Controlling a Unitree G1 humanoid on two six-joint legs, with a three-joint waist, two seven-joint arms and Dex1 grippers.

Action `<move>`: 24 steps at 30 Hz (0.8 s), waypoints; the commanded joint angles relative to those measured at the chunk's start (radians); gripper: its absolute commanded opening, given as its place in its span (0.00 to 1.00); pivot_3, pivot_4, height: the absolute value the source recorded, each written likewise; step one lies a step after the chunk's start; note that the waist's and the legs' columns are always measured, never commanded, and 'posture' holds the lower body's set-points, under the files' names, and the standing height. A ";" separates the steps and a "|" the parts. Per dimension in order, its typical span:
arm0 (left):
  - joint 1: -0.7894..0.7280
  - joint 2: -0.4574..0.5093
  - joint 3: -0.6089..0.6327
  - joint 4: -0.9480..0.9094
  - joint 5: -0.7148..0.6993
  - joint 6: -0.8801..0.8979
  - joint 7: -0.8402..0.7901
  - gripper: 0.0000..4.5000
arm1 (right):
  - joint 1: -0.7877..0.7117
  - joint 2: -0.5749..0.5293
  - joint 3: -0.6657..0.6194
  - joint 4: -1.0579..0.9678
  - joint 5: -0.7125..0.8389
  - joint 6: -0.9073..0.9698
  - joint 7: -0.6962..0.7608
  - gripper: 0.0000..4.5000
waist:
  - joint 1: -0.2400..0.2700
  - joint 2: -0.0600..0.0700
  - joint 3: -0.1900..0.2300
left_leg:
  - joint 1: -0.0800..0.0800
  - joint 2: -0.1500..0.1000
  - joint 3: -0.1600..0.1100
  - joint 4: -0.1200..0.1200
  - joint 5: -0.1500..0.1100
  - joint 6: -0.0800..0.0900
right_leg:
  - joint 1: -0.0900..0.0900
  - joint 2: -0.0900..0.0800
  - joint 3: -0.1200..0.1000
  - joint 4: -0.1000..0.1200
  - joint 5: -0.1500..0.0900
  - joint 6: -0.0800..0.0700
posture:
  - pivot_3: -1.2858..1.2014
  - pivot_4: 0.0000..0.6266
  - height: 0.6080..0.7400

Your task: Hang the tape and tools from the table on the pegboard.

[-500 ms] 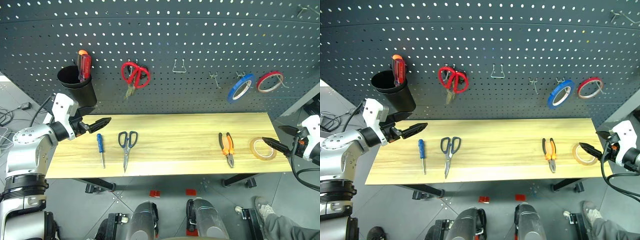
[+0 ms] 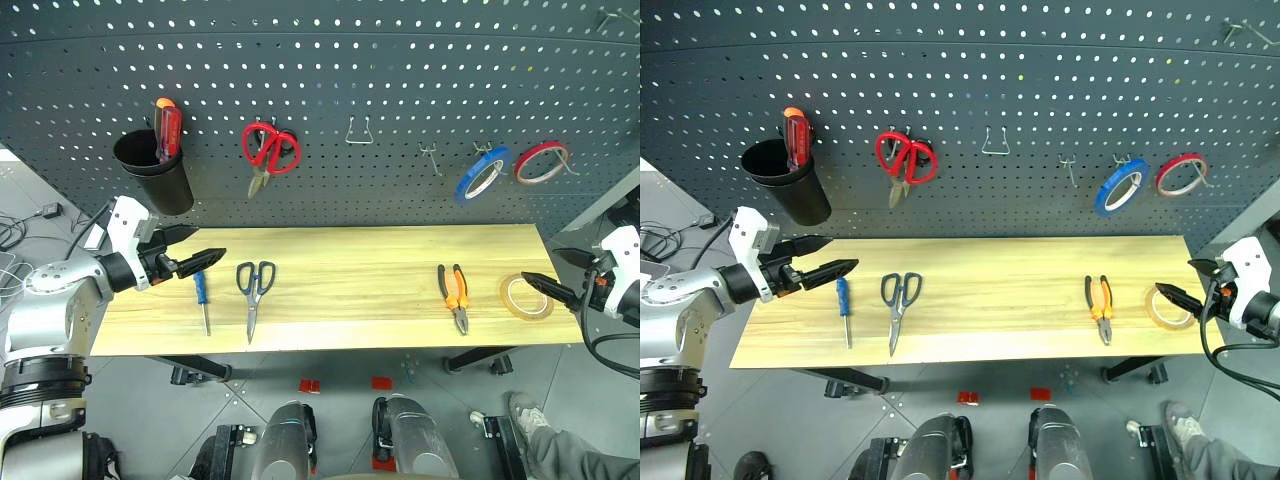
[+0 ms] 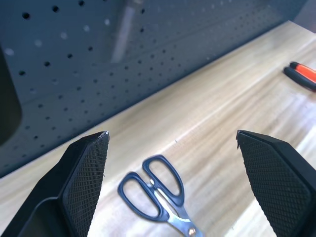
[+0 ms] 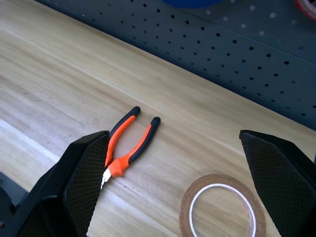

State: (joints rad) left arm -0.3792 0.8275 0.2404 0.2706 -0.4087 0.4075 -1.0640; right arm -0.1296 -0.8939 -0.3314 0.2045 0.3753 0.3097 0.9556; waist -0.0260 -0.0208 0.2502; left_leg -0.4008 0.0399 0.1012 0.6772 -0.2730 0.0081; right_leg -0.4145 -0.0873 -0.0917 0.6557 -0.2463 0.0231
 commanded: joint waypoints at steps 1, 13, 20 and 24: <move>0.011 0.033 0.009 -0.059 -0.017 0.003 -0.037 0.97 | 0.016 -0.019 -0.023 -0.044 0.013 0.026 0.010 1.00 | 0.000 0.000 0.005 | 0.000 0.000 0.000 0.000 0.000 0.000 | 0.000 0.000 0.000 0.000 0.000 0.000 | 0.49 0.45 1.00; -0.063 -0.244 -0.308 -0.217 0.067 -0.026 0.013 0.97 | -0.051 0.057 0.060 -0.038 -0.045 0.144 -0.138 1.00 | 0.007 0.001 0.050 | 0.000 0.000 0.000 0.001 0.000 0.000 | 0.000 0.000 0.001 0.002 0.000 0.000 | 0.48 0.58 1.00; -0.117 -0.539 -0.524 -0.101 0.220 -0.163 0.129 0.97 | -0.239 0.189 0.126 0.175 -0.160 0.207 -0.402 1.00 | -0.007 -0.001 0.086 | 0.000 0.000 0.004 0.002 0.000 0.000 | -0.002 -0.001 0.004 0.003 0.001 -0.001 | 0.45 0.68 1.00; -0.107 -0.612 -0.555 -0.142 0.230 -0.145 0.167 0.97 | -0.295 0.229 0.121 0.279 -0.189 0.159 -0.469 1.00 | -0.013 0.000 0.120 | 0.000 0.001 0.008 0.001 0.000 0.001 | -0.006 -0.001 0.007 0.005 0.001 -0.003 | 0.45 0.74 1.00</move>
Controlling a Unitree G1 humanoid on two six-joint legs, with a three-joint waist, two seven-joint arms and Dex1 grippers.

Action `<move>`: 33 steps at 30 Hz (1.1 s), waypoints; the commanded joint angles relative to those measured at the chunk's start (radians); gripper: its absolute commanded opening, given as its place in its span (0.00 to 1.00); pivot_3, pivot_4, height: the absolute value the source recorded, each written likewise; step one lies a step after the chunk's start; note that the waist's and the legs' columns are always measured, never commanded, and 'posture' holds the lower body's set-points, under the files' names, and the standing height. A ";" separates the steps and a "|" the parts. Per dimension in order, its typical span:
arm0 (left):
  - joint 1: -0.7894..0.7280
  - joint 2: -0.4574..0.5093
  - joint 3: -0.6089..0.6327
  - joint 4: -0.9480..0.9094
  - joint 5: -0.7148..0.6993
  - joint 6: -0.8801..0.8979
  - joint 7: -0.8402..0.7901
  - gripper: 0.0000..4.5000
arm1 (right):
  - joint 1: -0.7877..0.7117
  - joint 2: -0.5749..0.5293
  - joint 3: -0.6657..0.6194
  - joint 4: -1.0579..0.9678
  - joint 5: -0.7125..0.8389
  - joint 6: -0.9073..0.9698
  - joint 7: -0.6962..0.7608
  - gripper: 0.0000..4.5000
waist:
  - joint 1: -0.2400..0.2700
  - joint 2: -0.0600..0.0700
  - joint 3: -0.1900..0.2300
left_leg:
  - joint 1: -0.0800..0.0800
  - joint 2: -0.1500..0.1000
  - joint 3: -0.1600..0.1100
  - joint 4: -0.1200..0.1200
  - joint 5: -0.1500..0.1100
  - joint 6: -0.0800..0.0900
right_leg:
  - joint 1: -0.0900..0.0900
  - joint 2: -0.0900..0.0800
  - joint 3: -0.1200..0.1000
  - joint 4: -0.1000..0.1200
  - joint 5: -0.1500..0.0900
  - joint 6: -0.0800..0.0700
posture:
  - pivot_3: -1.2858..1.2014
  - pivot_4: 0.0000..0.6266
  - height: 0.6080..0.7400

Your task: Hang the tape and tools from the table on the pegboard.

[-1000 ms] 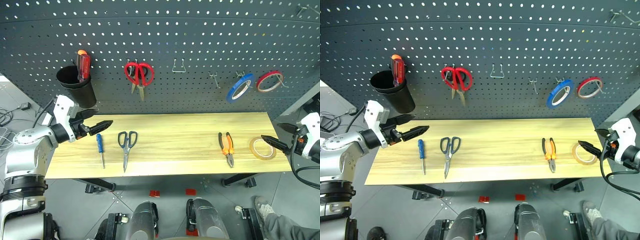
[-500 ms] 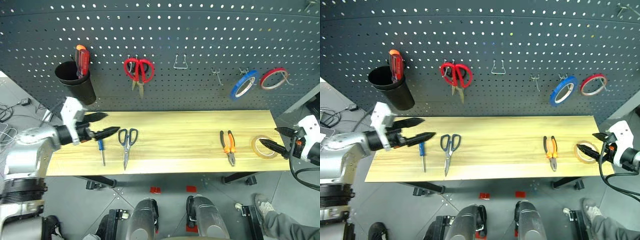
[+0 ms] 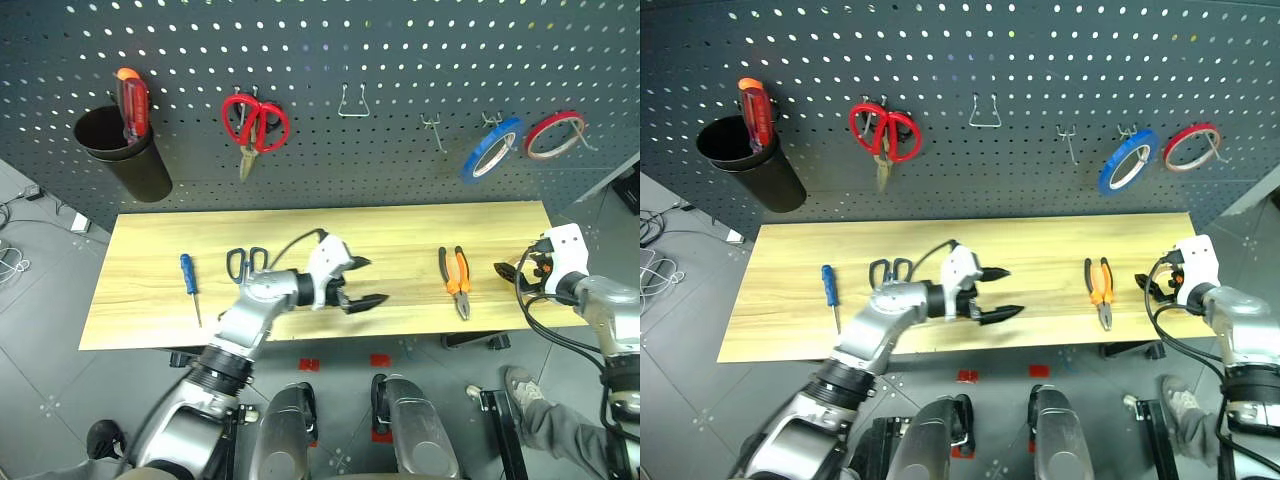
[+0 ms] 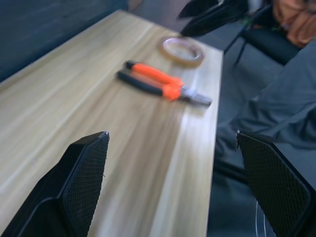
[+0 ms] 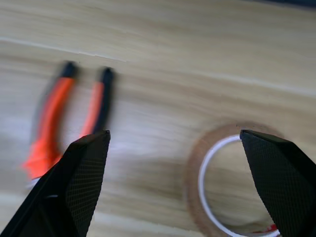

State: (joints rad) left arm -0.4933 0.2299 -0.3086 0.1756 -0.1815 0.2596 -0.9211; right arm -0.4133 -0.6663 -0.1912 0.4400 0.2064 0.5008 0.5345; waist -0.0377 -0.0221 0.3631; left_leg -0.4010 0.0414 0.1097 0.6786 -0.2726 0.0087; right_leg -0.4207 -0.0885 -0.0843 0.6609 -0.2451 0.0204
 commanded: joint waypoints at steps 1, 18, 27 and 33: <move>0.011 -0.024 -0.009 -0.057 0.007 0.001 0.034 0.97 | -0.024 0.007 -0.031 0.070 -0.019 -0.041 -0.061 1.00 | -0.004 0.002 0.016 | 0.000 0.000 0.000 0.000 0.000 0.000 | -0.001 0.000 0.000 0.000 0.000 -0.001 | 0.45 0.74 1.00; 0.039 -0.013 -0.008 -0.251 -0.012 0.123 0.090 0.97 | -0.054 0.098 -0.067 0.204 0.021 0.017 -0.097 0.57 | -0.018 0.000 0.065 | 0.003 0.002 0.004 -0.001 0.000 0.000 | 0.000 0.000 0.003 0.001 -0.001 -0.001 | 0.47 0.79 1.00; -0.023 -0.041 0.024 -0.160 -0.013 0.054 0.100 0.97 | 0.043 0.088 -0.074 -0.065 0.009 0.077 -0.151 0.10 | -0.013 0.001 0.065 | 0.001 0.002 0.004 -0.002 0.000 -0.001 | -0.002 0.001 0.002 0.001 -0.001 -0.001 | 0.45 0.73 1.00; -0.033 -0.114 0.121 -0.077 0.006 -0.251 0.215 0.97 | 0.309 0.107 -0.204 -0.759 0.249 0.125 -0.051 0.10 | -0.019 0.005 0.063 | -0.004 0.002 0.003 -0.005 0.000 -0.001 | -0.006 0.001 0.002 -0.002 -0.002 0.001 | 0.43 0.65 1.00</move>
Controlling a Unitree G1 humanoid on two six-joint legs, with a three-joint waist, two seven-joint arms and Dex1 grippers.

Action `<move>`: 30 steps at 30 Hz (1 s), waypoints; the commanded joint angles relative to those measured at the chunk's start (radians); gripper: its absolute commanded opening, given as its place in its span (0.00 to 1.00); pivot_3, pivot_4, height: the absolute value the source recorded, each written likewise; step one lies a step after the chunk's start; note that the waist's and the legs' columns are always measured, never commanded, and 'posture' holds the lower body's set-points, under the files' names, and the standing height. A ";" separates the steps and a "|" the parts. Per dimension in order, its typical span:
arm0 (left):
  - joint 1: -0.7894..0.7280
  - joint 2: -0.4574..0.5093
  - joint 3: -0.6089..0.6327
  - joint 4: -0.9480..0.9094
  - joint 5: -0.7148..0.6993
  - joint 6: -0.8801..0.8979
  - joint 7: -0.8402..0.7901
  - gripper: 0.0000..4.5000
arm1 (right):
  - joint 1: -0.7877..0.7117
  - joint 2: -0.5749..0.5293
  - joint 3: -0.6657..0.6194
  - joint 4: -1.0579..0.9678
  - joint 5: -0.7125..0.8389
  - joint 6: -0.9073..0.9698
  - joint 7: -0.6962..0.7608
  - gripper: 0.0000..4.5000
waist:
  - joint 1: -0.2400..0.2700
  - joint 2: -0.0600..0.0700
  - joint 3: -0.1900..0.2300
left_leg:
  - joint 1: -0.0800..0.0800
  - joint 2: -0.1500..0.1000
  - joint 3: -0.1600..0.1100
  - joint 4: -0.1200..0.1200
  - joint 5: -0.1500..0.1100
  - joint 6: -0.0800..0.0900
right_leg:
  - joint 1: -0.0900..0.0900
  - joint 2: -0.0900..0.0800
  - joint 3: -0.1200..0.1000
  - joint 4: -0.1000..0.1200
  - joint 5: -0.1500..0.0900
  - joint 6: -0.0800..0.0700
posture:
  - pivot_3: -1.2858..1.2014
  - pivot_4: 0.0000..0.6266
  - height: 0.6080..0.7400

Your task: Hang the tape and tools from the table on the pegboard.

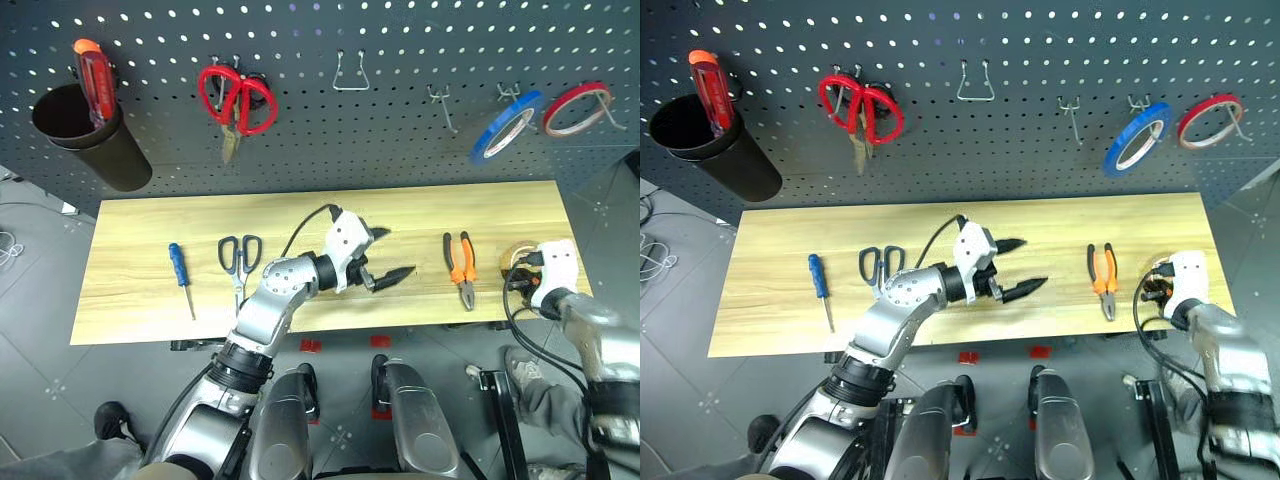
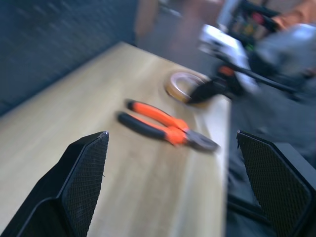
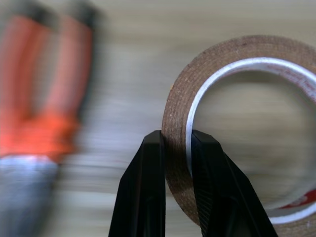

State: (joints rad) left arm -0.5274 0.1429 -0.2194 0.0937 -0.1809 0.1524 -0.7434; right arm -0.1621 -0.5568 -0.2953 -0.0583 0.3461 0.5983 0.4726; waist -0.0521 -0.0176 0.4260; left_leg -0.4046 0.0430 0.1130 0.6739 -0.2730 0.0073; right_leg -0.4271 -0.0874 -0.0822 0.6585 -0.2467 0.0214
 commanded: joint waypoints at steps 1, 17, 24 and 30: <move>0.010 -0.028 0.049 0.003 -0.003 -0.178 0.041 0.97 | 0.099 0.007 -0.125 -0.394 0.161 0.040 0.004 0.10 | -0.005 0.000 0.000 | 0.000 0.000 0.000 0.000 0.000 0.000 | 0.000 0.000 0.000 0.000 0.000 0.000 | 0.42 0.63 1.00; 0.020 -0.146 0.117 0.143 0.013 -0.530 0.178 0.97 | -0.314 0.041 0.268 -0.582 0.070 0.030 -0.202 0.10 | -0.060 -0.011 -0.010 | -0.015 -0.001 -0.003 0.005 0.001 0.001 | -0.012 -0.001 -0.008 0.001 0.002 0.002 | 0.40 0.56 1.00; 0.035 -0.138 0.108 0.113 0.007 -0.513 0.187 0.97 | -0.364 0.074 0.318 -0.331 -0.027 -0.152 -0.102 0.10 | -0.061 -0.011 -0.010 | -0.016 -0.001 -0.003 0.005 0.001 0.002 | -0.013 -0.002 -0.011 0.001 0.003 0.001 | 0.42 0.55 1.00; 0.052 -0.119 0.107 0.099 0.011 -0.497 0.195 0.97 | -0.472 0.147 0.357 -0.054 -0.100 -0.294 -0.039 0.10 | -0.062 -0.011 -0.010 | -0.015 -0.001 -0.003 0.007 0.003 0.004 | -0.012 -0.002 -0.010 0.004 0.005 -0.002 | 0.42 0.56 1.00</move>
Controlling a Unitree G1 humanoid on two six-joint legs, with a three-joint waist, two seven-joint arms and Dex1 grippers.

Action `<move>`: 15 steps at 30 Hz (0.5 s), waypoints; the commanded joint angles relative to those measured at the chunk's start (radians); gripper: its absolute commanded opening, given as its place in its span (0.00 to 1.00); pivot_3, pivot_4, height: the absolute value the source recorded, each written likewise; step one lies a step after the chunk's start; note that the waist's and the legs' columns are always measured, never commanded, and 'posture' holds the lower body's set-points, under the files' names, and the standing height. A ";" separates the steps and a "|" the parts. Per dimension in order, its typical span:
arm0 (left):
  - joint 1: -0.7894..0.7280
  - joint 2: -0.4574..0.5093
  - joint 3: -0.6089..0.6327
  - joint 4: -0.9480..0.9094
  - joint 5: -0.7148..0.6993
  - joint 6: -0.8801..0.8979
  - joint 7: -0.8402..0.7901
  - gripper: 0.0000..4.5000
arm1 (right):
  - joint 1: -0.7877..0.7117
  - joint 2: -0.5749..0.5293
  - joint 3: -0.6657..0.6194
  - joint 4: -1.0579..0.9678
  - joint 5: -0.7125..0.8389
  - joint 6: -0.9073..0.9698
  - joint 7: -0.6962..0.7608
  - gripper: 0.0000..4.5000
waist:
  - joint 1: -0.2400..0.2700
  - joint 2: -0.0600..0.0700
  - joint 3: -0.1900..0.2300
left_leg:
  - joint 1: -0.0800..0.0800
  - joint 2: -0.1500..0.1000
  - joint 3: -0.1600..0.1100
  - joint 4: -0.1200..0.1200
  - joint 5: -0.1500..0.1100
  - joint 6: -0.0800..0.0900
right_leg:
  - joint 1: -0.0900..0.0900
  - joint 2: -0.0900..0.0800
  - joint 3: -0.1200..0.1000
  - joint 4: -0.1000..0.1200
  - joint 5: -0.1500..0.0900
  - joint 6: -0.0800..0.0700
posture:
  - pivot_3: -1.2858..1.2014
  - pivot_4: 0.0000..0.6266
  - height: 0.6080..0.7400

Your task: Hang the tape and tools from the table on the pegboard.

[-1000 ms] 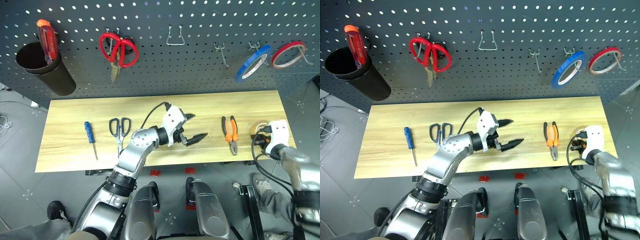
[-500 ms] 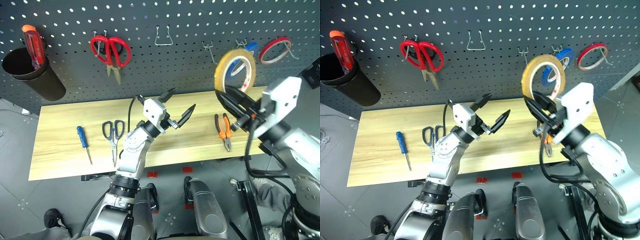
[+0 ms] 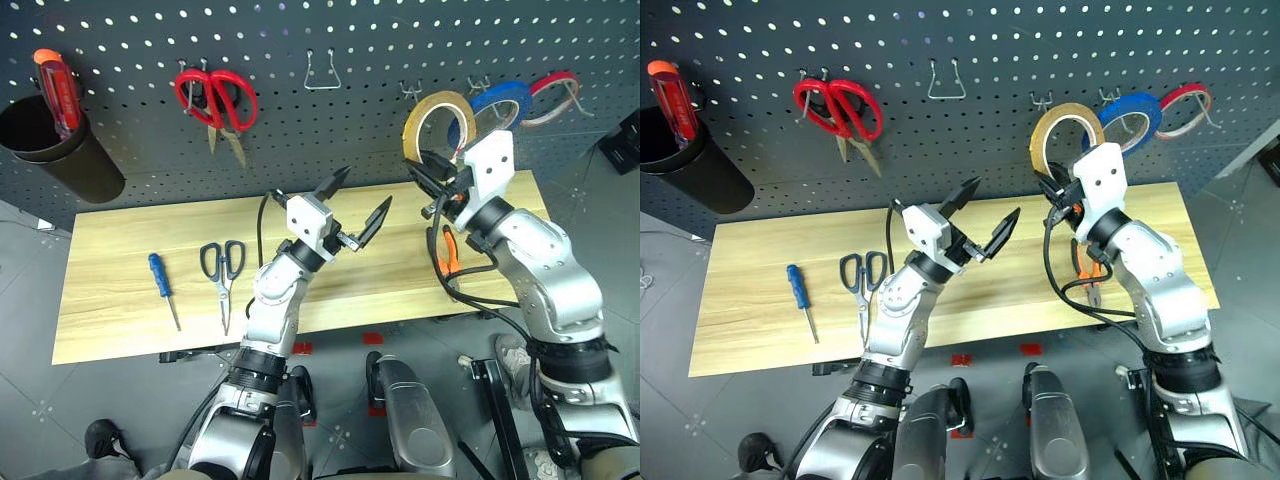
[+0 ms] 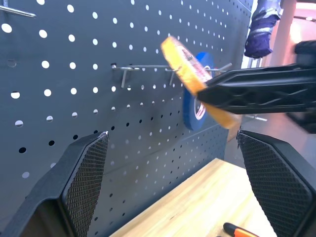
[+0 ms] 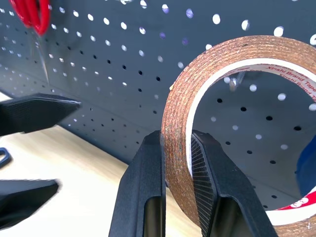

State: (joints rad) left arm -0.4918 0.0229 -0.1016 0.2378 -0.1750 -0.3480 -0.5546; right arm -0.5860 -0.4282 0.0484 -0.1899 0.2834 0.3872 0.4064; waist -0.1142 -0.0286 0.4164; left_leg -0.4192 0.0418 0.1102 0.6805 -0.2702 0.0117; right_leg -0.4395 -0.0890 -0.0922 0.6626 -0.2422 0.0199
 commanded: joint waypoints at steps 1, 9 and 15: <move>0.018 0.003 -0.012 -0.049 0.004 0.006 0.007 0.97 | -0.075 0.035 0.022 0.134 -0.052 -0.109 0.033 0.10 | -0.001 0.000 0.000 | 0.000 0.000 0.000 0.000 0.000 0.000 | 0.000 0.000 0.000 0.000 0.000 0.000 | 0.42 0.56 1.00; 0.012 0.010 -0.015 -0.056 0.007 0.021 0.020 0.97 | -0.162 0.100 0.000 0.321 -0.094 -0.177 0.035 0.17 | 0.004 0.000 0.000 | 0.000 0.000 0.001 0.000 0.000 0.000 | 0.000 -0.001 0.000 0.000 0.000 0.000 | 0.43 0.58 1.00; 0.016 0.046 -0.032 -0.048 0.016 0.047 -0.010 0.97 | -0.047 0.055 -0.023 0.096 -0.061 -0.053 0.054 0.61 | 0.011 0.000 0.000 | 0.000 0.000 0.001 0.001 0.000 0.000 | 0.000 -0.001 0.000 0.001 0.000 0.000 | 0.42 0.59 1.00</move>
State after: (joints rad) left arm -0.4839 0.0636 -0.1193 0.2278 -0.1683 -0.3040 -0.5456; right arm -0.6568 -0.3554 0.0551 0.0326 0.1924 0.2989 0.4538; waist -0.1031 -0.0286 0.4164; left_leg -0.4193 0.0421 0.1111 0.6812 -0.2700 0.0115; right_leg -0.4398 -0.0897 -0.0922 0.6631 -0.2419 0.0195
